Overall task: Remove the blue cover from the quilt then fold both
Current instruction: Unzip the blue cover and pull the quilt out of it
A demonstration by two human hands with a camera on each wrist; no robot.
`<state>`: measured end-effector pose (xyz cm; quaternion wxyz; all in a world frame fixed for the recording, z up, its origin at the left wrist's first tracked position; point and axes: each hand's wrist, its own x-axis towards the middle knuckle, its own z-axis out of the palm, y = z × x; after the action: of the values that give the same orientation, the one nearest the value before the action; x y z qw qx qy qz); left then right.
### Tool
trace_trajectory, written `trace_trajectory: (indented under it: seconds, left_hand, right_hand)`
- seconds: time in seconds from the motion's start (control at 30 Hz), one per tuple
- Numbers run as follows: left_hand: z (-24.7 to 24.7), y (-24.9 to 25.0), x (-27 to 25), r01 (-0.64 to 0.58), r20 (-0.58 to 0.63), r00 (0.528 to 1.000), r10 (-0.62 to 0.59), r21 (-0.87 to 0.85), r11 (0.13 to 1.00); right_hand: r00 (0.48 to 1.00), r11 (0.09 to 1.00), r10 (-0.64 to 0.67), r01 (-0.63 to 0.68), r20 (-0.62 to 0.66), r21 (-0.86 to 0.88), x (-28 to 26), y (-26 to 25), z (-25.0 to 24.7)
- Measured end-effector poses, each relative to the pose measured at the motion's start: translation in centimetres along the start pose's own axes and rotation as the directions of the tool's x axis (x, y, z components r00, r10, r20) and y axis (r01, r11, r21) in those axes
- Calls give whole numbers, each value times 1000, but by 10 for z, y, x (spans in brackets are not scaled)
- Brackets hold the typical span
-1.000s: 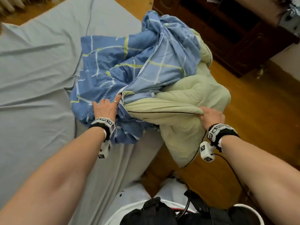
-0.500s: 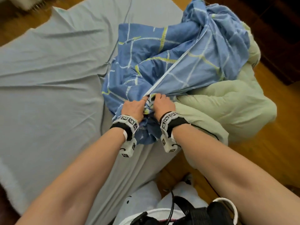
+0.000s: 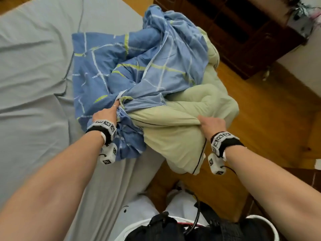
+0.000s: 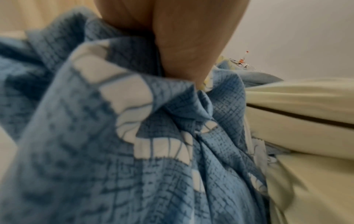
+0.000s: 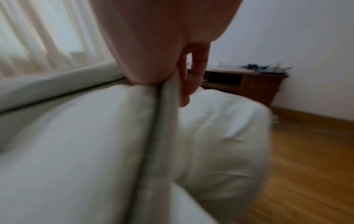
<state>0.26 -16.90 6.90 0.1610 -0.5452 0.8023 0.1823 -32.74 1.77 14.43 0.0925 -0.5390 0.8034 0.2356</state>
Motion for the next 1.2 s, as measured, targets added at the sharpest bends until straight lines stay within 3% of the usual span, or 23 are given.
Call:
trace_trajectory:
  seconds: [0.1,0.23,0.3,0.4,0.47,0.57,0.63,0.73,0.83,0.93,1.07,1.2]
  left_hand:
    - [-3,12,0,10,-32,999,-9,43,999]
    - [-3,37,-8,8,-13,1000,-8,2,1000]
    - [0,38,-15,14,29,1000,-12,-61,998]
    - [7,40,-22,16,6,1000,-16,-117,993]
    - [11,43,-24,26,-54,998,-35,-150,988]
    - [19,41,-24,16,-83,996,-30,-167,986]
    - [26,34,-23,0,-69,998,-9,-124,992]
    - [39,16,-28,16,-70,997,-20,-54,998]
    - [51,14,-36,36,-64,997,-37,-21,999]
    - [62,31,-38,154,-13,988,-154,-19,988]
    - [67,63,-25,314,35,950,-312,-107,944]
    - [62,72,-12,342,-12,938,-347,-127,931]
  right_hand:
    - [982,986,162,-158,98,-50,-19,30,21]
    - [925,926,297,-340,239,165,2,0,14]
    - [929,908,305,-350,210,229,14,-20,5]
    - [978,953,196,-173,-72,248,29,-62,-3]
    - [963,983,0,50,-270,175,34,-110,-7]
    - [900,931,-319,356,-296,76,28,-191,7]
    - [922,935,-314,342,-228,95,26,-222,26]
    - [925,955,-261,290,-277,68,39,-234,49]
    - [929,962,-225,261,-293,87,55,-234,43]
    - [939,932,-319,336,-130,139,59,-237,31]
    - [904,875,-397,425,-160,233,63,-207,24]
    - [871,864,-443,478,-214,158,57,-161,9]
